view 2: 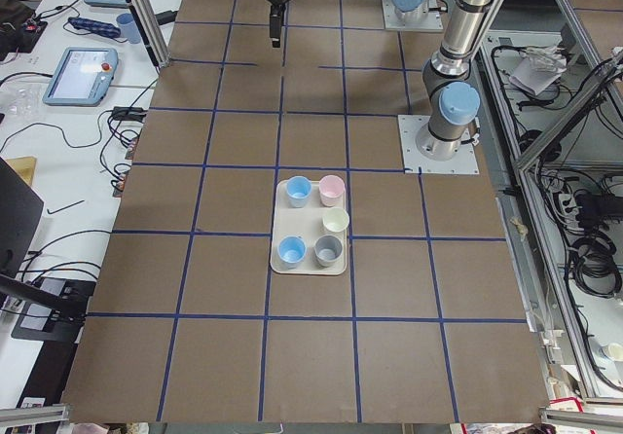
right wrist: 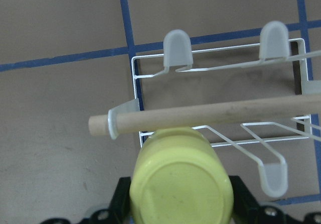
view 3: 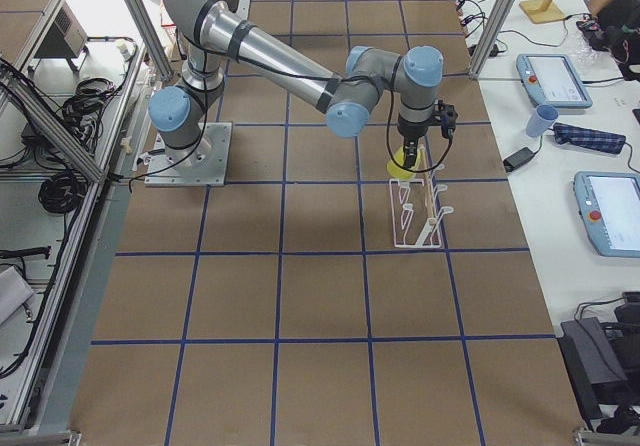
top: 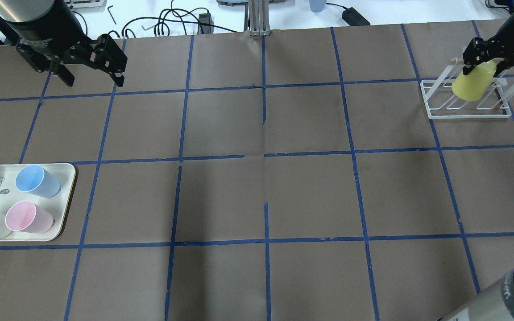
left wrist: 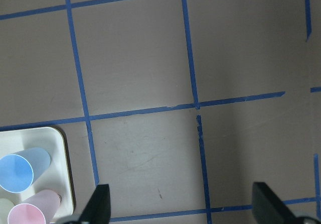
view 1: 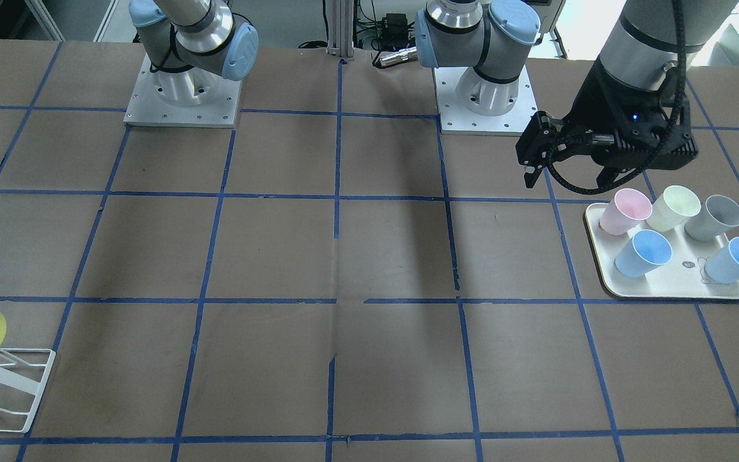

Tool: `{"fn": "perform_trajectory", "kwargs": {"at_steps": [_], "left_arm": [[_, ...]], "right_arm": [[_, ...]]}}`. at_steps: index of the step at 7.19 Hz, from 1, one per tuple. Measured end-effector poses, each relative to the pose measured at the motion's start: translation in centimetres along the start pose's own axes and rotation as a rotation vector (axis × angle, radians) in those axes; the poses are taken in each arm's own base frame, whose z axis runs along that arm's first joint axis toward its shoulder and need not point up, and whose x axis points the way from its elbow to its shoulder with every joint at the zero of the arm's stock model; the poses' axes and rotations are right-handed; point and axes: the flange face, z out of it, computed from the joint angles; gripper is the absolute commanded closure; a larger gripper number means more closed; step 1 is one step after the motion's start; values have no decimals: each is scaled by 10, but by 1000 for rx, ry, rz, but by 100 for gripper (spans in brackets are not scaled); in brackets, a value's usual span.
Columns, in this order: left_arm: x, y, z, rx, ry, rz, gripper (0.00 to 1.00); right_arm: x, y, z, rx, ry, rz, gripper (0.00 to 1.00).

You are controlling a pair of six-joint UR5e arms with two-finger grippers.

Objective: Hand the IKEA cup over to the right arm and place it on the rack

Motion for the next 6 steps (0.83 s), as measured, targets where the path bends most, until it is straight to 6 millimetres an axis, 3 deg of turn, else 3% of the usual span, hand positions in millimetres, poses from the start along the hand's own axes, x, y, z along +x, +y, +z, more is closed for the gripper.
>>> {"fn": "perform_trajectory", "kwargs": {"at_steps": [3,4,6], "left_arm": [[7,2,-4,9,55,-62,0],[8,4,-6,12,64,-72,0],[6,7,-11,19,66,-72,0]], "right_arm": [[0,-3,-1,7,4,-28,0],[-2,-1,-12,10,6,-30,0],[-14,21,-62,-14,-2,-28,0]]}}
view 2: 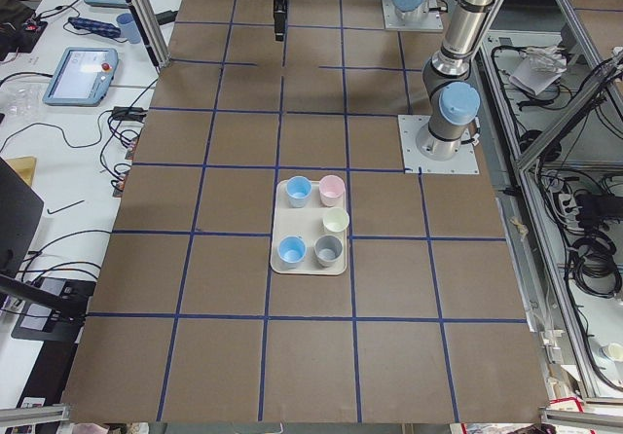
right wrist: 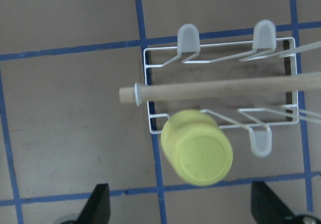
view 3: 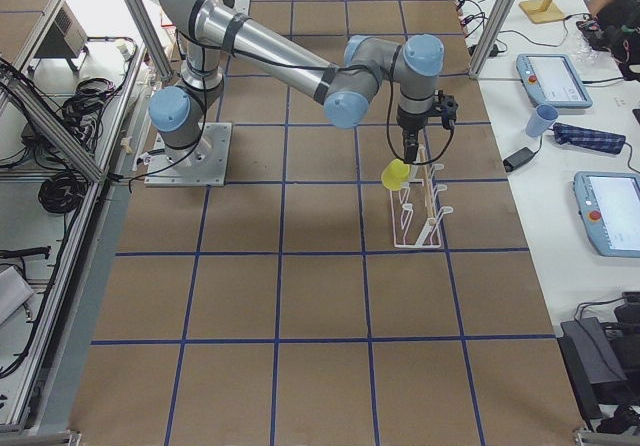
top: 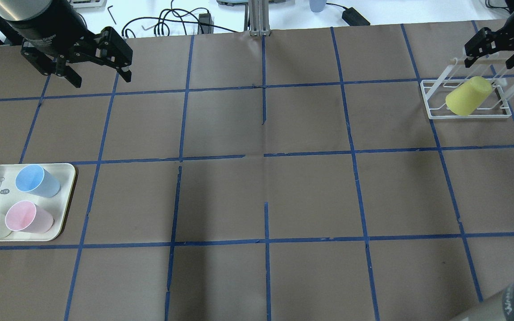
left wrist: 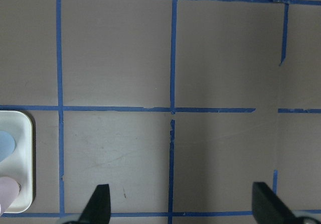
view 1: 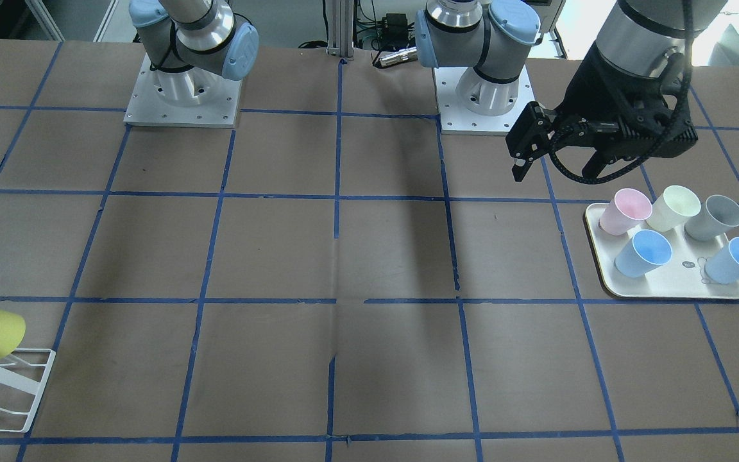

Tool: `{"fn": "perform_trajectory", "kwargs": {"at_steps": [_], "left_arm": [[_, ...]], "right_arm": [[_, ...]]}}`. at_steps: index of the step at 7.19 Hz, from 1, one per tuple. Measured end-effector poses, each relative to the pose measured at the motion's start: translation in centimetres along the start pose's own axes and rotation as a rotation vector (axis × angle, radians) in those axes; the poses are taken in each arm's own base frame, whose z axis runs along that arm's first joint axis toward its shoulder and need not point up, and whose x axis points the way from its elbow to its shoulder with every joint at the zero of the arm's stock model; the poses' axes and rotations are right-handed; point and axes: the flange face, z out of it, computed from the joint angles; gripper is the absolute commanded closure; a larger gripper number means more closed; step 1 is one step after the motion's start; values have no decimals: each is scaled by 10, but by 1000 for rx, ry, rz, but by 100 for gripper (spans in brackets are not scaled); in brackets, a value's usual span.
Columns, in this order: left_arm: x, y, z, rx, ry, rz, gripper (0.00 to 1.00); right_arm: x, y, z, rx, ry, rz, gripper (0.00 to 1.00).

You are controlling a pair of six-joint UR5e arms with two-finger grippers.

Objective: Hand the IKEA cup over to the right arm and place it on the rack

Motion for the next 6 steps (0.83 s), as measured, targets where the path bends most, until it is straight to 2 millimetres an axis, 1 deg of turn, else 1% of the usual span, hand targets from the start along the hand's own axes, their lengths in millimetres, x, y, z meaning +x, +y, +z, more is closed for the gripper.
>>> {"fn": "perform_trajectory", "kwargs": {"at_steps": [1,2,3,4,5,6], "left_arm": [[-2,0,-1,3,3,-7,0],[-2,0,-1,2,4,-16,0],[-3,0,-1,2,3,-21,0],[-3,0,-1,2,1,-22,0],[-3,0,-1,2,-2,-22,0],[-4,0,-1,6,-3,-23,0]], "right_arm": [[-10,19,-31,-19,-6,2,0],[-25,39,-58,-40,-15,5,0],[-46,58,-79,-67,-24,-1,0],[-65,74,-94,-94,-24,-15,0],[-77,88,-105,-122,-21,-27,0],[-94,99,-112,-157,-26,-48,0]]}}
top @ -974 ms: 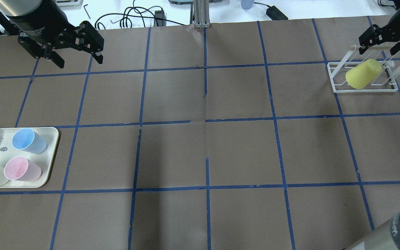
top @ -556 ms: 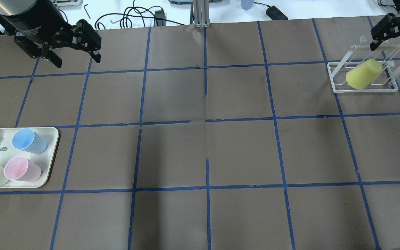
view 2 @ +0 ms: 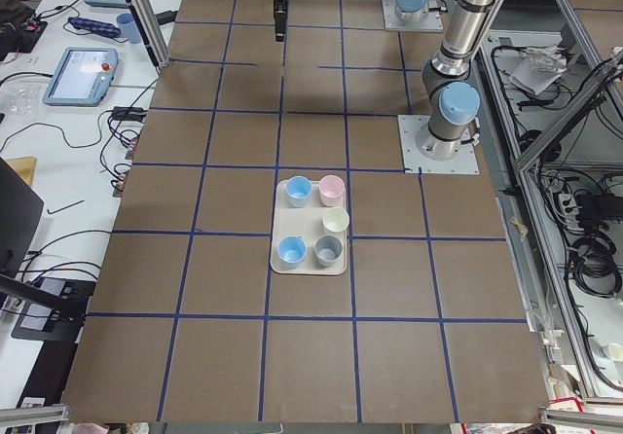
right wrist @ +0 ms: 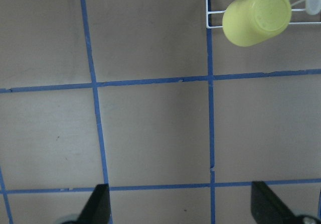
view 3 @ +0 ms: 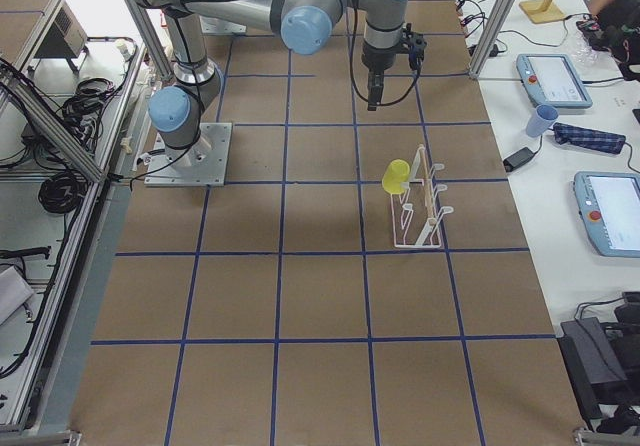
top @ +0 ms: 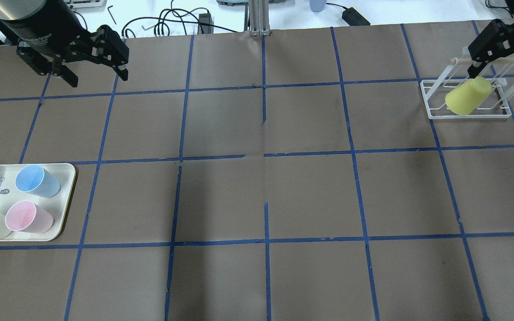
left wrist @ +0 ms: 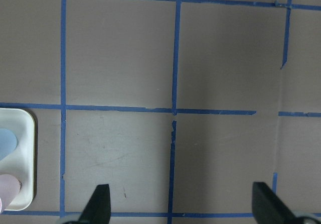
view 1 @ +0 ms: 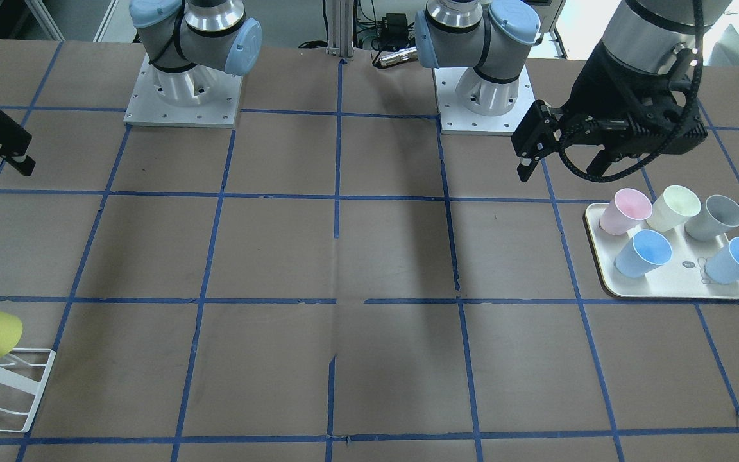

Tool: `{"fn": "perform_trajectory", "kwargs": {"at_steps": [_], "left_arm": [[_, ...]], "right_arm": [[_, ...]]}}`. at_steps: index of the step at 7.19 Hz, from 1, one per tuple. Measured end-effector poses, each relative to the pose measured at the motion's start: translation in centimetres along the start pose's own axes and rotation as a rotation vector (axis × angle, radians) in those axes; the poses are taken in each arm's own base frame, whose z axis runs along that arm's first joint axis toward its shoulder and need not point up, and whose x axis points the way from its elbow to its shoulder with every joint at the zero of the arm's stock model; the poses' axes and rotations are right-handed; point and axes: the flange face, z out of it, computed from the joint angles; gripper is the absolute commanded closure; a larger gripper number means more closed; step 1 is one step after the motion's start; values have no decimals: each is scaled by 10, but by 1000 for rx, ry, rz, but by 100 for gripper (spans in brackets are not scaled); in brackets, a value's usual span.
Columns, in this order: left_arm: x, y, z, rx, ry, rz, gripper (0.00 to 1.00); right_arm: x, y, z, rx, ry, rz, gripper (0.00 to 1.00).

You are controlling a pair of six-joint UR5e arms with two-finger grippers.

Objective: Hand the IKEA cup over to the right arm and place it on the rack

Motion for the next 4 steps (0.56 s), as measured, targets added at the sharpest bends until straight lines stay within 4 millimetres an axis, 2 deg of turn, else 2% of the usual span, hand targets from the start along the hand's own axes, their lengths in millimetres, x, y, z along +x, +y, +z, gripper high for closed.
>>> {"fn": "perform_trajectory", "kwargs": {"at_steps": [1,4], "left_arm": [[0,-1,-1,3,0,0,0],[-1,-1,-1,5,-3,1,0]], "right_arm": [[-30,9,-3,-32,-2,-40,0],[-147,32,-13,-59,17,-129,0]]}}
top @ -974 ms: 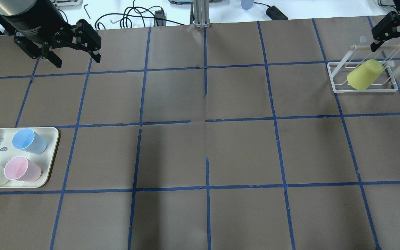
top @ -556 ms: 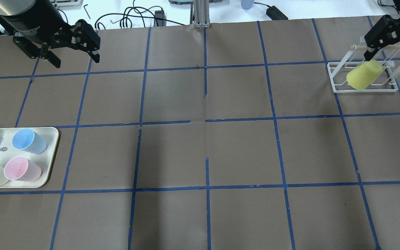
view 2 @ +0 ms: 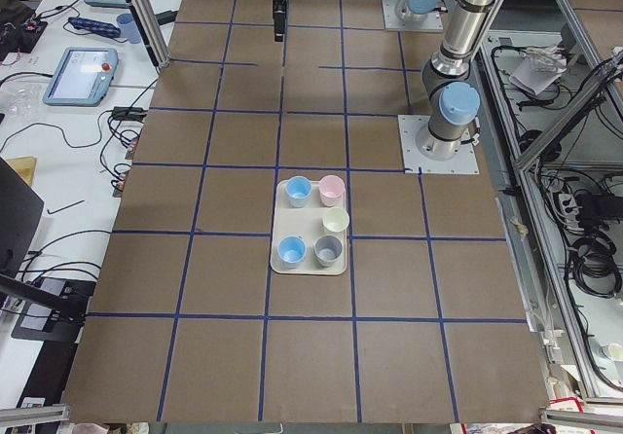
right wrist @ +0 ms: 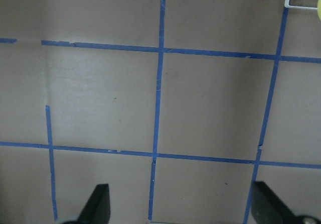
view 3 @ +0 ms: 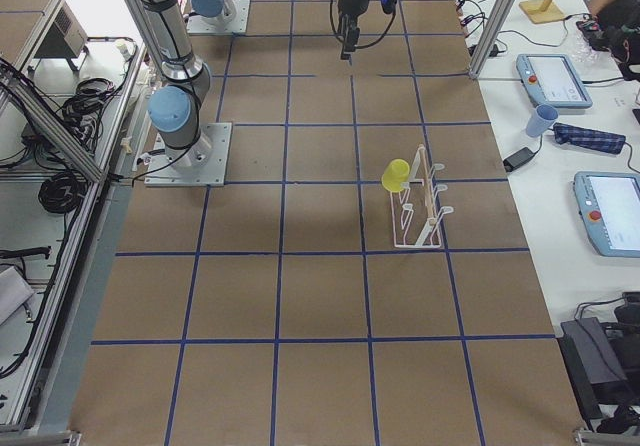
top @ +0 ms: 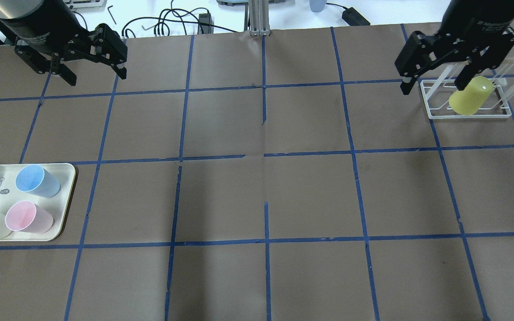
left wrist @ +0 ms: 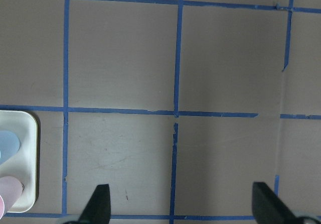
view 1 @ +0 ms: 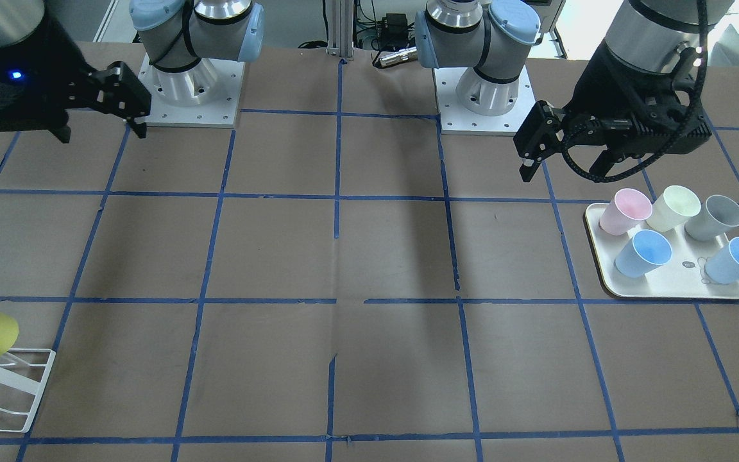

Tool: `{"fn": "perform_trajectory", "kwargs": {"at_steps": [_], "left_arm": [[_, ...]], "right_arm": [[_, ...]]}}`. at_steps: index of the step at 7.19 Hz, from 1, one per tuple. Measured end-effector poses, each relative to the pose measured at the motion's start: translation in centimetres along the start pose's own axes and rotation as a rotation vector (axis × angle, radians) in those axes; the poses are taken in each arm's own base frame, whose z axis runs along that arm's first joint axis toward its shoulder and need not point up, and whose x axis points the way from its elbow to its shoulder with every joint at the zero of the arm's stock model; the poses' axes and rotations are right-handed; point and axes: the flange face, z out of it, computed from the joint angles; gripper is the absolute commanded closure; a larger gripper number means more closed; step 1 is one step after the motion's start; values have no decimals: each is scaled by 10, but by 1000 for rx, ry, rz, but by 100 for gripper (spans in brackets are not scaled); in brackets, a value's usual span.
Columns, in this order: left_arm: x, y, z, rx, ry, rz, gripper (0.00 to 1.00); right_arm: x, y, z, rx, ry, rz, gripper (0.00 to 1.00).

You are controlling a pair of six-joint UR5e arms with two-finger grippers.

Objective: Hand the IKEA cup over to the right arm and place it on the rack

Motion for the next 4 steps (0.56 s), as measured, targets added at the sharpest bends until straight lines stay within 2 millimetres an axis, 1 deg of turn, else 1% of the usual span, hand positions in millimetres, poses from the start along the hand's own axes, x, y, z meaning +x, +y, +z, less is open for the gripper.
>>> {"fn": "perform_trajectory", "kwargs": {"at_steps": [1,2,3,4], "left_arm": [[0,0,0,0,0,0,0],[0,0,0,0,0,-1,0],[0,0,0,-1,-1,-2,0],[0,0,1,-1,-1,-2,0]], "right_arm": [[-32,6,2,-8,7,-26,0],[-52,10,4,0,13,-45,0],[-61,6,0,48,20,-53,0],[-64,1,-3,103,25,-55,0]]}}
